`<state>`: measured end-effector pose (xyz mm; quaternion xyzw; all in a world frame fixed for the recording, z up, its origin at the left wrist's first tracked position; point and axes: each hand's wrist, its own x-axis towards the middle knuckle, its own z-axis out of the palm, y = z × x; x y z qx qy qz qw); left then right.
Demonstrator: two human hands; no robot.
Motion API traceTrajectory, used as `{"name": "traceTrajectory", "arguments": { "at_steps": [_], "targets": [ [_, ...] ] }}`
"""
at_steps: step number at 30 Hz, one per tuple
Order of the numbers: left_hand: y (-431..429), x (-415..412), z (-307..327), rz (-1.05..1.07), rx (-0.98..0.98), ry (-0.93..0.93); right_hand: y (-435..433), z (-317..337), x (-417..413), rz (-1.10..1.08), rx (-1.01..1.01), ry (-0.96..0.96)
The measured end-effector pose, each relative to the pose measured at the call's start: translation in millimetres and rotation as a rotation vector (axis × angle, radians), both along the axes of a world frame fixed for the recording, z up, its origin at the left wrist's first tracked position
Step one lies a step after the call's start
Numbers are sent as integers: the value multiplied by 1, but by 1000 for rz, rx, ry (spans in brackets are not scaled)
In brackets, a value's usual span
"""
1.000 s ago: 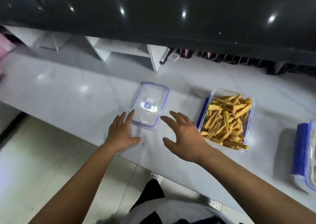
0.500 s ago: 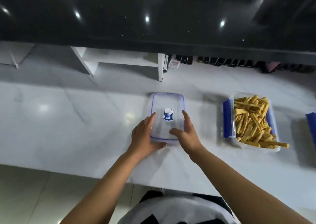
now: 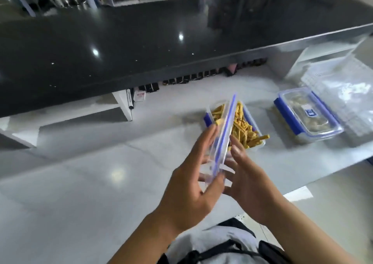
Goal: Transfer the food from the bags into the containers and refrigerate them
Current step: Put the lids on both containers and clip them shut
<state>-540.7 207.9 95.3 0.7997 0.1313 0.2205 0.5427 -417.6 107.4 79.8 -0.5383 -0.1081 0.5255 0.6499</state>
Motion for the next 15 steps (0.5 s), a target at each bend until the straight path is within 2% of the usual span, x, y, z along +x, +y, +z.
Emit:
{"name": "traceTrajectory", "arguments": {
  "at_steps": [3, 6, 9, 11, 15],
  "targets": [
    [-26, 32, 9, -192, 111, 16, -28, 14, 15, -139, 19, -42],
    [-34, 55, 11, -378, -29, 75, -53, 12, 35, -223, -41, -83],
    [-24, 71, 0, -478, -185, 158, -71, -4, 56, -291, -225, -191],
    [-8, 85, -19, -341, -264, 213, -84, -20, 68, -316, -339, -258],
    [35, 117, -78, 189, -506, 340, -105, -50, 83, -294, -504, -390]
  ]
}}
